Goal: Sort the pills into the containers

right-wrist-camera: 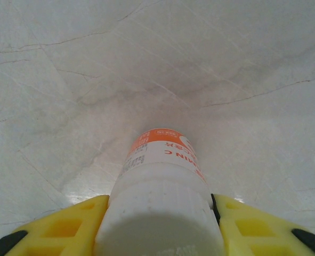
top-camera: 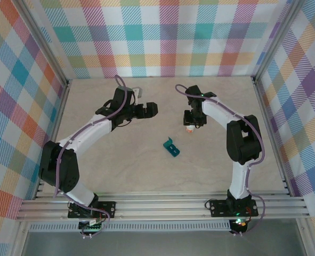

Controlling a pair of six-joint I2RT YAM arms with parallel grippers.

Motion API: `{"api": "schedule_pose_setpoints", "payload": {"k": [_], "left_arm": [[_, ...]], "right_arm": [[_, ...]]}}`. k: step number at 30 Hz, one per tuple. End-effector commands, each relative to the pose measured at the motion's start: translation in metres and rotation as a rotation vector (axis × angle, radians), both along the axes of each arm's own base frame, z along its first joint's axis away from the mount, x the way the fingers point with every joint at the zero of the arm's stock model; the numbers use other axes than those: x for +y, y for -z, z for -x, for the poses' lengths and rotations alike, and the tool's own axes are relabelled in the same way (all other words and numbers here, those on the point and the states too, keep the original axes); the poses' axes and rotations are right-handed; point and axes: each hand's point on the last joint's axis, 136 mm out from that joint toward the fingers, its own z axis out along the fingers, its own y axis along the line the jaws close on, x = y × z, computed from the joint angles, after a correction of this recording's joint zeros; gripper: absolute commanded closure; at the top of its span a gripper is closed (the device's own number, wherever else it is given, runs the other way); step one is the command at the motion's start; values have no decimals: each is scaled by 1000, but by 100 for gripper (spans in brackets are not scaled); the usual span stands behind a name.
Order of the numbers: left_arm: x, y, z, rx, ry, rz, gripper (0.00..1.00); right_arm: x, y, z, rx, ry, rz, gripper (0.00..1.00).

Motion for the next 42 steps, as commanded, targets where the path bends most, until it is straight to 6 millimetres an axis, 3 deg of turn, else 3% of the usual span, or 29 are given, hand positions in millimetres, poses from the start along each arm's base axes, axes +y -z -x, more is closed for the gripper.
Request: {"api": "schedule_pose_setpoints", "payload": {"k": [1, 13, 21, 27, 34, 42], "left_arm": [[-13, -15, -1, -28, 87, 56, 0], [-29, 7, 1, -49, 191, 41, 1], [-35, 2, 11, -249, 299, -39, 0], [-59, -10, 32, -370, 462, -18, 0], [-89, -12, 68, -518, 639, -131, 2], [-90, -26, 87, -686, 665, -201, 8]], "right_arm": [[8, -22, 4, -14, -11, -62, 62], [18, -76, 21, -78, -48, -184, 62], [28, -121, 36, -110, -111, -277, 61], [41, -154, 43, -143, -208, -353, 59], [61, -186, 61, -124, -322, -487, 58], [69, -198, 73, -79, -384, -559, 58]]}}
